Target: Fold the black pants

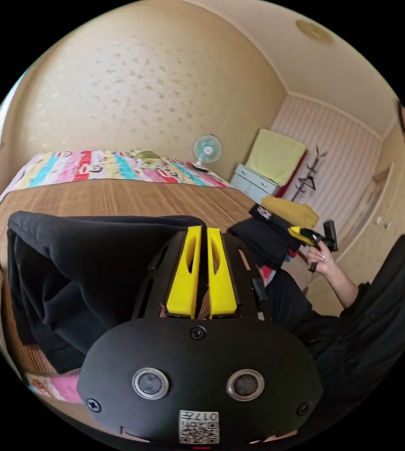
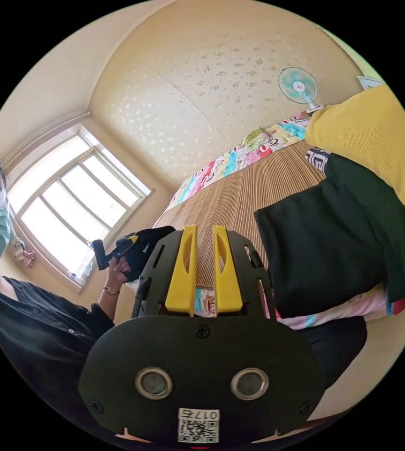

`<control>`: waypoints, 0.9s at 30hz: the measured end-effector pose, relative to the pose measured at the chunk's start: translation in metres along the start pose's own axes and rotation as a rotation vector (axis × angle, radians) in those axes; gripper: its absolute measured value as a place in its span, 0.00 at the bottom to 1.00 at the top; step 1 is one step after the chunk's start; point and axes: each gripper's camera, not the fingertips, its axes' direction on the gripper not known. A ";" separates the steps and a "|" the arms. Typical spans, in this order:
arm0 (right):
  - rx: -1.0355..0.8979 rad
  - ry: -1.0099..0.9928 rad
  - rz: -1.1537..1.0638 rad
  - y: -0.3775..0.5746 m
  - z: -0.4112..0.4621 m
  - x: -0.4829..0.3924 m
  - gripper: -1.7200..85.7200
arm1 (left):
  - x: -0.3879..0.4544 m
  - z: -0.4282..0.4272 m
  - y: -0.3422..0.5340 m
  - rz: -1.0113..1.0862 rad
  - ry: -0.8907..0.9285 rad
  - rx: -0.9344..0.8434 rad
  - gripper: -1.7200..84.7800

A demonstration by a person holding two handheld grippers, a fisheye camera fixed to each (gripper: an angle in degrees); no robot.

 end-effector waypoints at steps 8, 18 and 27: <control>-0.170 0.040 -0.086 0.007 0.067 0.019 0.10 | 0.116 0.110 0.127 0.019 0.198 -0.298 0.03; -0.539 -0.216 -0.145 -0.096 0.274 0.020 0.20 | 0.228 0.102 0.148 0.211 0.139 -0.447 0.03; -0.712 -0.040 -0.046 -0.088 0.403 0.067 0.16 | 0.221 0.051 0.132 0.048 0.137 -0.437 0.04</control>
